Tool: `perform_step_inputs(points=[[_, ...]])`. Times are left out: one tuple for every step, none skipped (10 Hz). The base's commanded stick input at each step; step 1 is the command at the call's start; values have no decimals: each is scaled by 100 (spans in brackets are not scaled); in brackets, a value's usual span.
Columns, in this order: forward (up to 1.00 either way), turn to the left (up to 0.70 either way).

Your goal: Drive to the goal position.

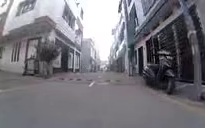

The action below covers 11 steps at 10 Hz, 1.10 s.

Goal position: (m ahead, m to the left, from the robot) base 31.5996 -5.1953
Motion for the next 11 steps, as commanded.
perform_step_inputs(points=[[85,-34],[85,-34],[85,-32],[85,-7],[85,0],[85,0],[85,0],[85,0],[85,0],[85,0],[85,-9]])
